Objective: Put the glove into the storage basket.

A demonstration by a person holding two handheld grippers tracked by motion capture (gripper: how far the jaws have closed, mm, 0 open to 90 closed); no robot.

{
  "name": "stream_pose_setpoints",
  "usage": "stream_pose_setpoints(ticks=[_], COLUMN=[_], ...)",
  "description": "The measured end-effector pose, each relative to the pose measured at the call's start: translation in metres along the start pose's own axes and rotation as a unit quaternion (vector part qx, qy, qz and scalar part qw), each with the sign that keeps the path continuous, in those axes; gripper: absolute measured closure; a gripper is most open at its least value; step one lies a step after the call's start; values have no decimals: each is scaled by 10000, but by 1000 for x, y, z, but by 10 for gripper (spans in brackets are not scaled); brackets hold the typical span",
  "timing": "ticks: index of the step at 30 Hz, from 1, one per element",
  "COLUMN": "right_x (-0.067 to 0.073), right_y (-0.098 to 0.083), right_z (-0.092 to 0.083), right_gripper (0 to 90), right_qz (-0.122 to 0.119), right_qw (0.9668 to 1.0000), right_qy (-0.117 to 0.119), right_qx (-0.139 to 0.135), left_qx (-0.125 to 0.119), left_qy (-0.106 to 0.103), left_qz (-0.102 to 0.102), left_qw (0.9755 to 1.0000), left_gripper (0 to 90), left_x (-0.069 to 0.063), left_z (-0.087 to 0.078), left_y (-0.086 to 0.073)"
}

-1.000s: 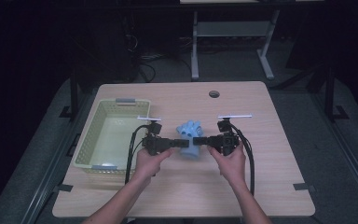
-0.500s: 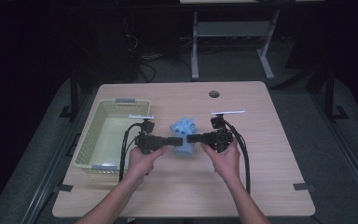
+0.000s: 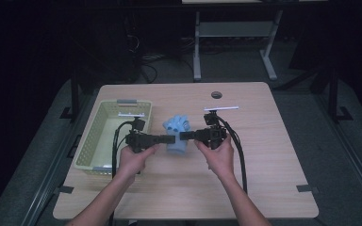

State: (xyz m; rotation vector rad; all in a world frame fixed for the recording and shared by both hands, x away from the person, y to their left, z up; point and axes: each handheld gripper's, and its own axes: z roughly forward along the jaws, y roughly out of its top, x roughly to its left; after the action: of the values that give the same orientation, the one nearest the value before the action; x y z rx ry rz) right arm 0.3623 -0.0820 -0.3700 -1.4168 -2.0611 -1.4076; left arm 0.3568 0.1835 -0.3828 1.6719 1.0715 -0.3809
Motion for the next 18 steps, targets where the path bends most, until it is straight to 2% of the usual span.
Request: stream_pose_setpoints(ticks=[7, 12, 18], right_x=[11, 21, 32], right_y=[8, 14, 23], right_z=[12, 19, 28], right_gripper=[797, 796, 795], right_qz=[-116, -204, -314], right_qw=[9999, 9997, 9993], right_qy=[85, 108, 138], right_qx=[72, 113, 147], left_qx=[-96, -146, -268], left_qy=[20, 39, 76], left_qz=[-4, 85, 62], left_qw=[10000, 9998, 9996], left_gripper=[719, 719, 719], left_x=[4, 7, 9], left_z=[-18, -30, -44], left_y=[2, 4, 6])
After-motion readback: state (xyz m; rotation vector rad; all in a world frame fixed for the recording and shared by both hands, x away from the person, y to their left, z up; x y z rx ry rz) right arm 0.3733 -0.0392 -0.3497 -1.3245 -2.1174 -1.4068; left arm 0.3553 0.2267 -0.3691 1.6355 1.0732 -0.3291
